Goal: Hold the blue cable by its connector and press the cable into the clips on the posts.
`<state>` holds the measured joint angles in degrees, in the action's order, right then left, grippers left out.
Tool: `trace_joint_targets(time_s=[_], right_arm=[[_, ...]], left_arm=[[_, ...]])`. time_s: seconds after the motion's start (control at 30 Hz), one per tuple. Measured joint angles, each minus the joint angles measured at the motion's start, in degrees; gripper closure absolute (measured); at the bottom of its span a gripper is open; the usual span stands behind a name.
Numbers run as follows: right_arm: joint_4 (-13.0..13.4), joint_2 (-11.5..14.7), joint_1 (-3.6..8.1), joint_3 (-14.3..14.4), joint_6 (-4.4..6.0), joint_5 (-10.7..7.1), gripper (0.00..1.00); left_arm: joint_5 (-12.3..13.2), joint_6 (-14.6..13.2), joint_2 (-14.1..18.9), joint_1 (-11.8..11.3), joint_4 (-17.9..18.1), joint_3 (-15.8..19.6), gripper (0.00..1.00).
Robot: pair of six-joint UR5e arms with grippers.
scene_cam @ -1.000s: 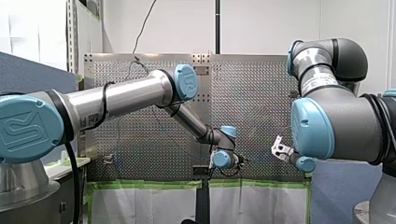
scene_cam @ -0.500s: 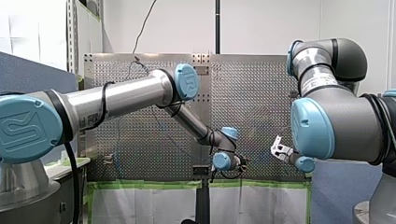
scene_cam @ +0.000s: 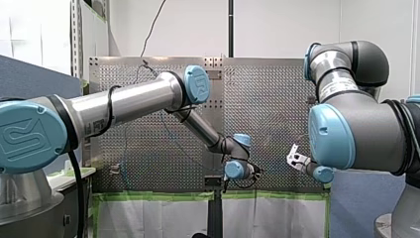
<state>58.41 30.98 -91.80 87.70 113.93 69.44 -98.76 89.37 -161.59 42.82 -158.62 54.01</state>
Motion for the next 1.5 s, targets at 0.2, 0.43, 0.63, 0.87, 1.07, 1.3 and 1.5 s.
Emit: trace_joint_targets(time_s=[0.2, 0.43, 0.63, 0.87, 1.07, 1.3, 1.5], right_arm=[[-0.04, 0.0, -0.07, -0.02, 0.0, 0.0, 1.0], [-0.04, 0.0, -0.15, -0.04, 0.01, 0.0, 1.0], [-0.19, 0.0, -0.23, -0.03, 0.02, 0.0, 1.0], [-0.25, 0.0, -0.36, -0.03, 0.01, 0.0, 1.0], [-0.23, 0.0, -0.43, -0.03, 0.01, 0.0, 1.0], [-0.27, -0.01, -0.47, -0.02, 0.04, 0.0, 1.0], [-0.25, -0.01, -0.55, -0.02, 0.07, 0.0, 1.0]], left_arm=[[1.04, 0.26, 0.89, 0.18, 1.02, 1.76, 0.0], [1.97, 2.31, 3.59, 0.19, 4.04, 4.84, 0.0], [2.62, 2.47, 4.11, 0.46, 5.73, 5.99, 0.0], [3.91, 2.66, 4.08, 0.65, 5.3, 6.07, 0.0], [3.25, 2.81, 4.08, 0.82, 3.48, 6.09, 0.0], [2.36, 2.82, 4.06, 0.99, 2.54, 6.09, 0.0], [2.1, 2.82, 4.06, 1.04, 2.28, 6.14, 0.0]])
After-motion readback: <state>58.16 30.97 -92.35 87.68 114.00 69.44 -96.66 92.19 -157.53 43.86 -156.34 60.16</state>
